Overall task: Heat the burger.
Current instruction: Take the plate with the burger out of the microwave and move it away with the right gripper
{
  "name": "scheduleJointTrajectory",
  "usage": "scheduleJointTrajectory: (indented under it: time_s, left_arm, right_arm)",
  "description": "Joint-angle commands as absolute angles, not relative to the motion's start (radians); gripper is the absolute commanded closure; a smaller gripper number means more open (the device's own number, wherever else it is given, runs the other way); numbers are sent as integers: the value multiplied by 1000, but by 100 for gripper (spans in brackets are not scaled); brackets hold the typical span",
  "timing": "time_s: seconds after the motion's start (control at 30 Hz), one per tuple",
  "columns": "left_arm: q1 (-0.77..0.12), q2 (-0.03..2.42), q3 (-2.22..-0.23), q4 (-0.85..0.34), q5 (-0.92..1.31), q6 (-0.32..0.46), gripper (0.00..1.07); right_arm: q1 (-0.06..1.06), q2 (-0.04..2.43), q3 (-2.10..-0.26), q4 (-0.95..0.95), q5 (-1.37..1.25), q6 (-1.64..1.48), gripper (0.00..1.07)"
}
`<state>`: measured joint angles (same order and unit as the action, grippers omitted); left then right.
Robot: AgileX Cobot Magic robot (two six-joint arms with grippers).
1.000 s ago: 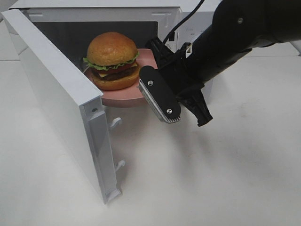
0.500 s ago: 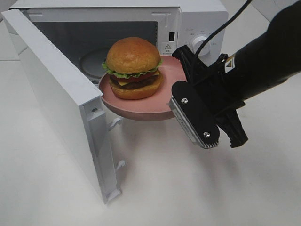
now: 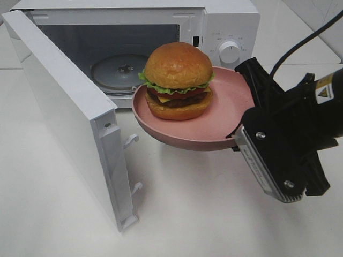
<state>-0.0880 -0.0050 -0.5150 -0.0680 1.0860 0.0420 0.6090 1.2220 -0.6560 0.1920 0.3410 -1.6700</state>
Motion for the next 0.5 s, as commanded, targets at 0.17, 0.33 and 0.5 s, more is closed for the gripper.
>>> scheduleJointTrajectory:
  time_s: [0.17, 0.33, 0.5]
  left_arm:
    - [-85, -20, -516, -73, 1073, 40, 7]
    - [-85, -20, -516, -73, 1073, 40, 7]
    - [-85, -20, -516, -73, 1073, 40, 7]
  right_arm:
    - [605, 1077, -604, 140, 317, -1580, 107]
    - [605, 933, -550, 86, 392, -1536, 107]
    - [605, 849, -534, -36, 451, -1386, 107]
